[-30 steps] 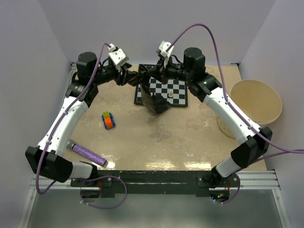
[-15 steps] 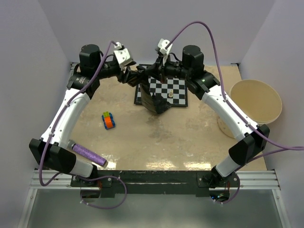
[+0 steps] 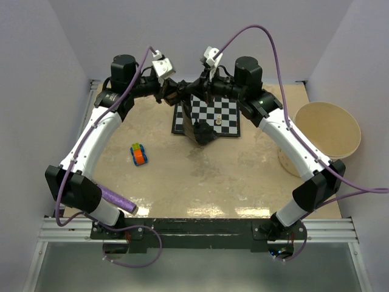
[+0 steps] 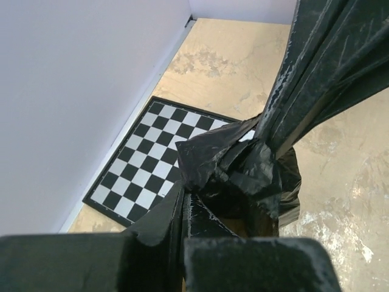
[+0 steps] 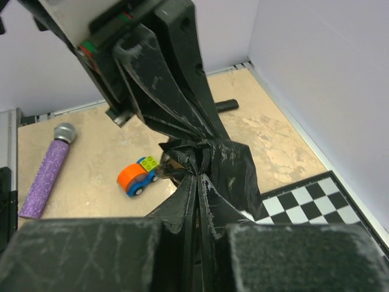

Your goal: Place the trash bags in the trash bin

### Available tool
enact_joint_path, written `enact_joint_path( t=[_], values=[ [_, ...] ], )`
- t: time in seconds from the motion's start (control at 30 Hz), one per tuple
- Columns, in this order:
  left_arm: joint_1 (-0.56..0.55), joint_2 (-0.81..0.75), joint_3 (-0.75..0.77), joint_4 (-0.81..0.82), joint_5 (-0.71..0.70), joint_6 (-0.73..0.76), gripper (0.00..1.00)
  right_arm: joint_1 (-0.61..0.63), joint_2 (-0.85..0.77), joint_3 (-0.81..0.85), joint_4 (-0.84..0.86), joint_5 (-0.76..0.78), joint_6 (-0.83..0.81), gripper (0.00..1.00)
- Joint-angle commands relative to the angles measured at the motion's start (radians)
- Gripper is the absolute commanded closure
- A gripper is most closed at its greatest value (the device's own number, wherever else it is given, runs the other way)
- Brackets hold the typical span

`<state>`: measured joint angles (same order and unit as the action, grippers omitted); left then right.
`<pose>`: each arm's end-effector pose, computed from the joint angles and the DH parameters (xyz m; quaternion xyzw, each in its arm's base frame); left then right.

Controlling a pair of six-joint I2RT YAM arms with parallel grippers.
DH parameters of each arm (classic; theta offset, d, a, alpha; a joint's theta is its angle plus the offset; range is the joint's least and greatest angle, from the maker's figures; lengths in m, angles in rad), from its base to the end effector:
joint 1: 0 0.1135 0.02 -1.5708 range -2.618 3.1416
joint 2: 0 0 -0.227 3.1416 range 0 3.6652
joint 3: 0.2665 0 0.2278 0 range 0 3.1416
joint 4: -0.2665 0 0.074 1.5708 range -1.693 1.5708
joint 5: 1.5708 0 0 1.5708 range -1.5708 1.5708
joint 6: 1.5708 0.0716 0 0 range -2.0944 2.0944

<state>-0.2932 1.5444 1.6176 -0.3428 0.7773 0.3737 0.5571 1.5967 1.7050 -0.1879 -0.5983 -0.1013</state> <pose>0.3199 -0.1490 0.3830 0.4579 0.6207 -0.2787 0.5722 0.2932 0.2302 0.4132 -0.4162 0.5997 0.3574 0.5826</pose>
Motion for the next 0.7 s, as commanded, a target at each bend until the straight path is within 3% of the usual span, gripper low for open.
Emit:
enact_joint_path(
  t=[0.0,0.17,0.27,0.33,0.5,0.53,0.67],
  values=[
    [-0.001,-0.042,0.024,0.08,-0.103,-0.059,1.0,-0.058,-0.037,-0.008,0.024,0.031,0.058,0.95],
    [0.0,-0.142,-0.1,0.202,-0.289,-0.075,1.0,-0.109,-0.052,-0.045,0.034,0.029,0.083,0.93],
    [0.0,-0.164,-0.111,0.199,-0.309,-0.087,1.0,-0.109,-0.052,-0.045,0.039,0.037,0.087,0.73],
    [0.0,-0.173,-0.119,0.197,-0.305,-0.105,1.0,-0.111,-0.049,-0.047,0.047,0.045,0.095,0.47],
    [-0.003,-0.193,-0.143,0.22,-0.371,-0.191,1.0,-0.094,-0.027,-0.024,0.1,-0.049,0.178,0.06],
    [-0.003,-0.199,-0.154,0.231,-0.4,-0.206,1.0,-0.082,-0.021,-0.016,0.111,-0.055,0.192,0.02],
    [-0.006,-0.211,-0.165,0.238,-0.424,-0.225,1.0,-0.025,0.014,0.033,0.142,0.003,0.254,0.02]
  ],
)
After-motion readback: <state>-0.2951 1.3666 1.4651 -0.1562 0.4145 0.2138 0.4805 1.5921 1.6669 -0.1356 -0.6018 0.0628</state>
